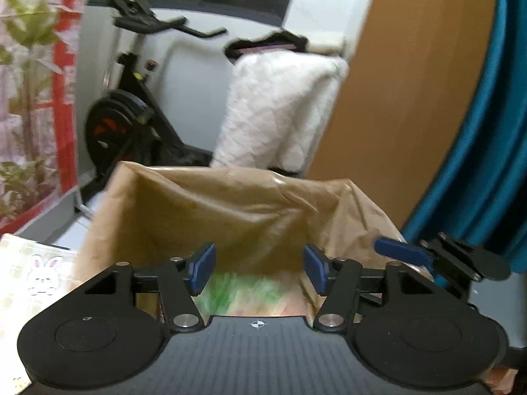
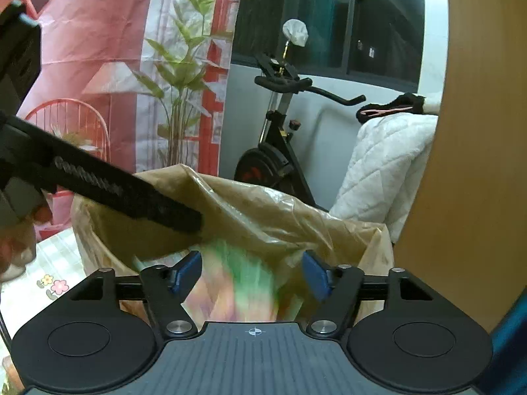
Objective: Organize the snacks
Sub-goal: 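Lift the green bag into the box and open the right gripper, then move the right gripper back to the snack pile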
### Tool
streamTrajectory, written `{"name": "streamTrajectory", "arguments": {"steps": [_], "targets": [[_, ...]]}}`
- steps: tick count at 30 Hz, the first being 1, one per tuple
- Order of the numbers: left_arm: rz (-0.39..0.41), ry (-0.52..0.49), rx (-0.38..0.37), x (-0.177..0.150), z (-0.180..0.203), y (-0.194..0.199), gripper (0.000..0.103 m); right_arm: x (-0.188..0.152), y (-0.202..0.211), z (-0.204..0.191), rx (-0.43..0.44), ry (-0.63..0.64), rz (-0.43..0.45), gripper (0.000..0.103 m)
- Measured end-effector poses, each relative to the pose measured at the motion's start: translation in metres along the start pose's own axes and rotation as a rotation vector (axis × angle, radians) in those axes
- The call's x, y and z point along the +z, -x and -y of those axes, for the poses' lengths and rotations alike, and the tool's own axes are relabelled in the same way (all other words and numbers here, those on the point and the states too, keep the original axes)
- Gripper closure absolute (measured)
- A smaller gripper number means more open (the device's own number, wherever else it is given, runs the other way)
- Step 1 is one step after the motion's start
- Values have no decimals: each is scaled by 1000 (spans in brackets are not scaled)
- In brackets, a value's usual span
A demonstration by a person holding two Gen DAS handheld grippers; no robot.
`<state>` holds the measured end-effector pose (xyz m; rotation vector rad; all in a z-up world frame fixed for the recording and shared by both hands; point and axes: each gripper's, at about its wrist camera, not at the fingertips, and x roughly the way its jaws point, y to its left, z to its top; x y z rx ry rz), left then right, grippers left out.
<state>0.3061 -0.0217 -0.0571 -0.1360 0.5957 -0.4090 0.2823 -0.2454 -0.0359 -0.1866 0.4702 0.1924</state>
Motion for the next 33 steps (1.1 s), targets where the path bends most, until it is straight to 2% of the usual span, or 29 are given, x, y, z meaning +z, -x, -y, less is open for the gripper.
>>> {"name": "streamTrajectory", "arguments": {"steps": [4, 7, 11, 17, 23, 33], "targets": [[35, -1, 37, -3, -6, 21, 39, -8, 13, 3, -10, -34, 18, 35], [91, -48, 112, -8, -3, 40, 30, -14, 24, 6, -12, -75, 31, 31], [144, -102, 201, -16, 1, 64, 28, -22, 41, 1, -14, -83, 38, 25], [196, -126, 258, -31, 2, 105, 24, -36, 67, -11, -23, -108, 40, 23], [188, -136, 295, -54, -1, 134, 23, -53, 92, -27, -13, -118, 35, 23], [147, -49, 307, -108, -22, 164, 23, -100, 122, -50, 0, -186, 9, 23]]}}
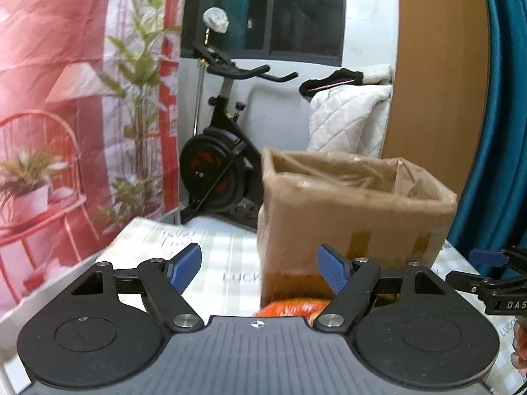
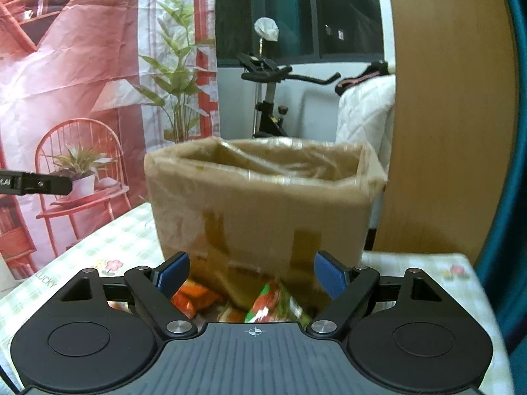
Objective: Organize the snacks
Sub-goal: 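Move the right gripper back to the snack pile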
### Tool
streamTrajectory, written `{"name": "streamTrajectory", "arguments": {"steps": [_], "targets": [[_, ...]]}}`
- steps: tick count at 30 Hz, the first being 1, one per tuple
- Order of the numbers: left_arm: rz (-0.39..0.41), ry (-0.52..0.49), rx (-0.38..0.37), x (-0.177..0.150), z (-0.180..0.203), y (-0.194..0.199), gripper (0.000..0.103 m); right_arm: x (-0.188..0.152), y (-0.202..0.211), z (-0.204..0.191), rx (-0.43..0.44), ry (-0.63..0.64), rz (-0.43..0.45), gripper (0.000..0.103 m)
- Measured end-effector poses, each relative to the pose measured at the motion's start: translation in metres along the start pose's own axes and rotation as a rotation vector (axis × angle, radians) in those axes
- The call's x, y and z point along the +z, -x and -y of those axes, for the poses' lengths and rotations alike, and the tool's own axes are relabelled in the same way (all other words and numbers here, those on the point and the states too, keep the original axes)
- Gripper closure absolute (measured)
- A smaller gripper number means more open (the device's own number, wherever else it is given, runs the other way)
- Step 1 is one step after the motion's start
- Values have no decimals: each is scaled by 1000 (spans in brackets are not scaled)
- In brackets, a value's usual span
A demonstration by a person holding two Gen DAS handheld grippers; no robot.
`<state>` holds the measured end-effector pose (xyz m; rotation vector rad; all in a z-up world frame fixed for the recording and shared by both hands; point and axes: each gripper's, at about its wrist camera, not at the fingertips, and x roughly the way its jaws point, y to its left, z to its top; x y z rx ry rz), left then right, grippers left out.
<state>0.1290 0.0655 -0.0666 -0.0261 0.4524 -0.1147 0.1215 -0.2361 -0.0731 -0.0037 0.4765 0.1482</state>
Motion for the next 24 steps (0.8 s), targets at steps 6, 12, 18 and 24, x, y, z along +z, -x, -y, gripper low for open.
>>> {"name": "streamTrajectory", "arguments": {"steps": [6, 12, 18, 24], "targets": [[-23, 43, 9, -31, -11, 10, 23, -34, 12, 0, -6, -46, -38, 19], [-73, 81, 5, -57, -15, 6, 24, -69, 17, -5, -36, -61, -104, 17], [-113, 81, 6, -78, -19, 4, 24, -100, 19, -9, -74, -67, -153, 12], [-134, 65, 13, -89, -20, 2, 24, -116, 17, -2, -114, -149, -177, 10]]}}
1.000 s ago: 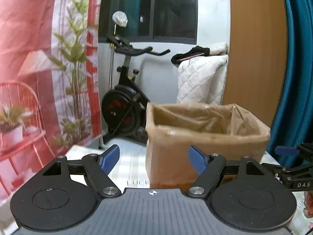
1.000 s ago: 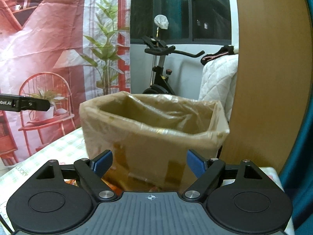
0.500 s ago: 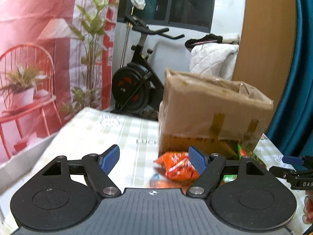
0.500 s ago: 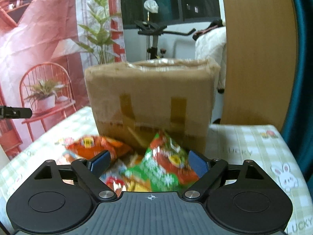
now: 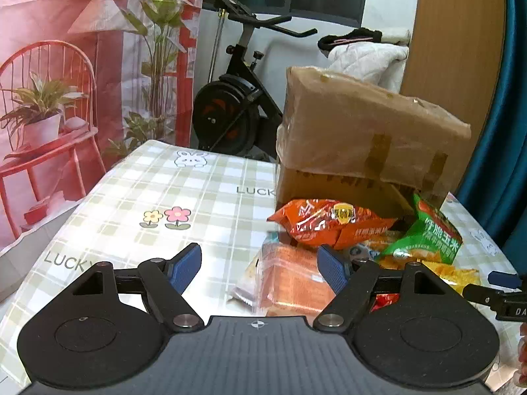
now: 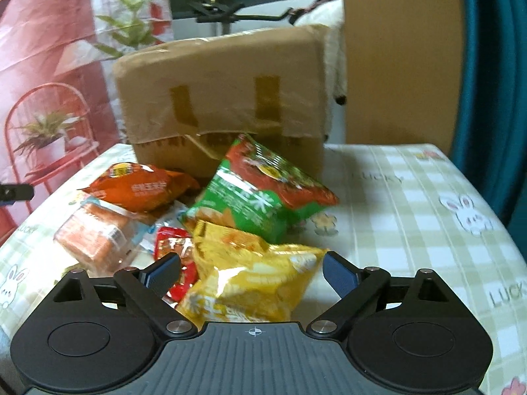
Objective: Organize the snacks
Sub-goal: 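Move the right gripper back to the snack pile, then grasp the yellow chip bag with the right gripper while the left grasps the gold packet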
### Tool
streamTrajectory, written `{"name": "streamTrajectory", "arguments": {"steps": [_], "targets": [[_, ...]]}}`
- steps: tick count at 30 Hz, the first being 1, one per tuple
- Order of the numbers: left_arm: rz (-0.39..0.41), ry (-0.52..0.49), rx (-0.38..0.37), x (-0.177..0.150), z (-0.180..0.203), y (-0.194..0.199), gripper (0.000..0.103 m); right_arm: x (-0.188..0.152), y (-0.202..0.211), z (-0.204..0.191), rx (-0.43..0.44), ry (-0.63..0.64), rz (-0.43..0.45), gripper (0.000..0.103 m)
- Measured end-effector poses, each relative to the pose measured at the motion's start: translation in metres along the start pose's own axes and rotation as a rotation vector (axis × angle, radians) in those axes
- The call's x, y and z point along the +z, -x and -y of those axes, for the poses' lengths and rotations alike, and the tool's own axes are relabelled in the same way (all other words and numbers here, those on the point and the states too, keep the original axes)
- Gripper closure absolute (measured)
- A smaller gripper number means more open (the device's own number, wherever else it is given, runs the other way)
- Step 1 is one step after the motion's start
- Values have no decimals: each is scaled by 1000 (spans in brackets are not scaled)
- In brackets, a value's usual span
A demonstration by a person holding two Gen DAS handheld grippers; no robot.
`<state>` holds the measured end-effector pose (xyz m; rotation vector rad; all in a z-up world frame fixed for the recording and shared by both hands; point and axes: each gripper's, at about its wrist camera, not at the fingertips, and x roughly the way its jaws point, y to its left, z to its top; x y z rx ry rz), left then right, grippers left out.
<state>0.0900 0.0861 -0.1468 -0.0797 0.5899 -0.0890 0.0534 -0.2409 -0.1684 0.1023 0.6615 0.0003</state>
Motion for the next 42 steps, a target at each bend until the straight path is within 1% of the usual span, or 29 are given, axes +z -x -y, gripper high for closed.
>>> {"name": "streamTrajectory", "arguments": {"steps": [7, 14, 16, 17, 19, 20, 22, 25, 27, 32, 37, 39, 42], "targets": [[-22, -10, -19, -4, 4, -8, 24, -5, -12, 13, -14, -66, -50, 9], [-39, -37, -31, -10, 6, -10, 24, -10, -23, 10, 32, -130, -80, 11], [-51, -38, -29, -12, 5, -11, 24, -11, -26, 9, 42, -146, -87, 16], [-59, -36, -30, -13, 3, -11, 24, -11, -28, 9, 47, -155, -92, 17], [-77, -22, -35, -17, 0, -12, 24, -13, -30, 9, 51, -169, -99, 22], [-90, -13, -39, -19, -1, -13, 25, -15, -31, 9, 55, -176, -102, 23], [-129, 19, -41, -25, -5, -14, 26, -17, -29, 9, 68, -184, -92, 29], [-206, 34, -27, -37, -5, -20, 32, -18, -26, 6, 75, -166, -82, 34], [-240, 22, -11, -44, -3, -23, 32, -18, -25, 6, 81, -174, -79, 35], [-280, -14, 10, -52, 6, -31, 29, -20, -23, 7, 87, -183, -72, 35], [-348, 18, 85, -56, 6, -55, 29, -22, -22, 7, 95, -187, -68, 35], [-354, 26, 108, -56, 7, -62, 28, -22, -21, 6, 98, -181, -68, 35], [-355, 37, 92, -52, 12, -65, 26, -22, -21, 5, 103, -174, -67, 35]]}}
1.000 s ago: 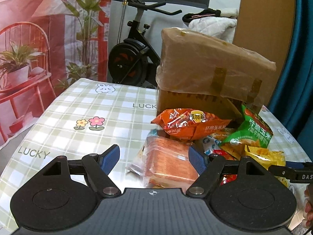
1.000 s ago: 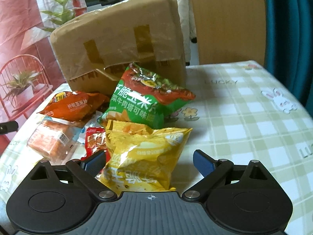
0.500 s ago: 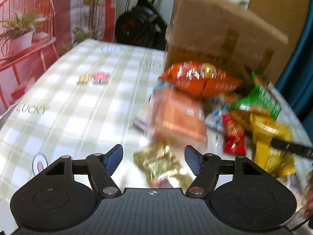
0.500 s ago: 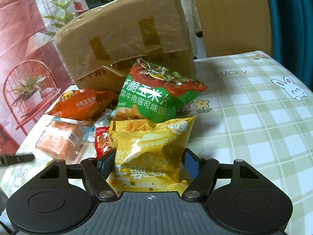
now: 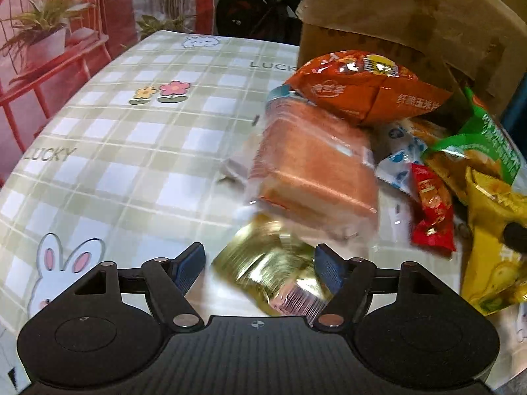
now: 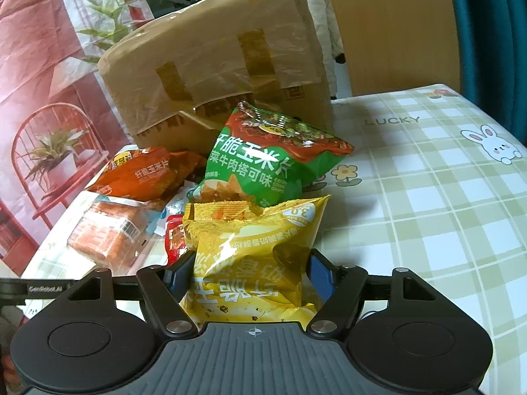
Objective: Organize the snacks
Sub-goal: 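Grasp the yellow chip bag with the right gripper while the left grasps the gold packet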
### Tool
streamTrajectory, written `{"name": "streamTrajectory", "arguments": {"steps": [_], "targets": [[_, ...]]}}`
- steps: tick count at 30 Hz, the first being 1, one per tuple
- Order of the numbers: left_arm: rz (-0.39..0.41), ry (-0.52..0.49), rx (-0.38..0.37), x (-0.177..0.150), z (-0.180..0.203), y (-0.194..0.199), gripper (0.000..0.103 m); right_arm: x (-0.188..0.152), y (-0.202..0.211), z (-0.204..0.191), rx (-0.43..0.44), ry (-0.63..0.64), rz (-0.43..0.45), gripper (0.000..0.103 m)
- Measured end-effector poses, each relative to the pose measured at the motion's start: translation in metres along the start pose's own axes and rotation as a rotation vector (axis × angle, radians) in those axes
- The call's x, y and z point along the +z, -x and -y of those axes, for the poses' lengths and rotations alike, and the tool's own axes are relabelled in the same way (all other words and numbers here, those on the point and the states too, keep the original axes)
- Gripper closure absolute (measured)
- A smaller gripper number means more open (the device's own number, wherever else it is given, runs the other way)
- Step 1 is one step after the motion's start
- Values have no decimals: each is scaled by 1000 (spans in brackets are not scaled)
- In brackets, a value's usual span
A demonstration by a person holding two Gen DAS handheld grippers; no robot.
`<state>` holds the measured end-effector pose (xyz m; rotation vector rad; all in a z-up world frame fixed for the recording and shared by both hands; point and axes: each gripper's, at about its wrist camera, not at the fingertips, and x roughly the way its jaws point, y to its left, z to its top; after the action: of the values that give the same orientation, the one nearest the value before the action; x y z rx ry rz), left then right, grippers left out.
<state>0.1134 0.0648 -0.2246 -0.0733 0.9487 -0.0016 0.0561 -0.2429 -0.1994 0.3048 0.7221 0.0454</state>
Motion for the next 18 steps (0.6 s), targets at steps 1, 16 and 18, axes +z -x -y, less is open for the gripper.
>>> {"name": "streamTrajectory", "arguments": {"steps": [1, 16, 18], "targets": [[0, 0, -7, 0, 2, 0, 25, 0, 0, 0, 0, 1, 0, 35], [-65, 113, -106, -8, -17, 22, 23, 0, -1, 1, 12, -7, -1, 35], [-60, 121, -116, -9, -19, 23, 23, -1, -1, 2, 12, -12, 0, 35]]}}
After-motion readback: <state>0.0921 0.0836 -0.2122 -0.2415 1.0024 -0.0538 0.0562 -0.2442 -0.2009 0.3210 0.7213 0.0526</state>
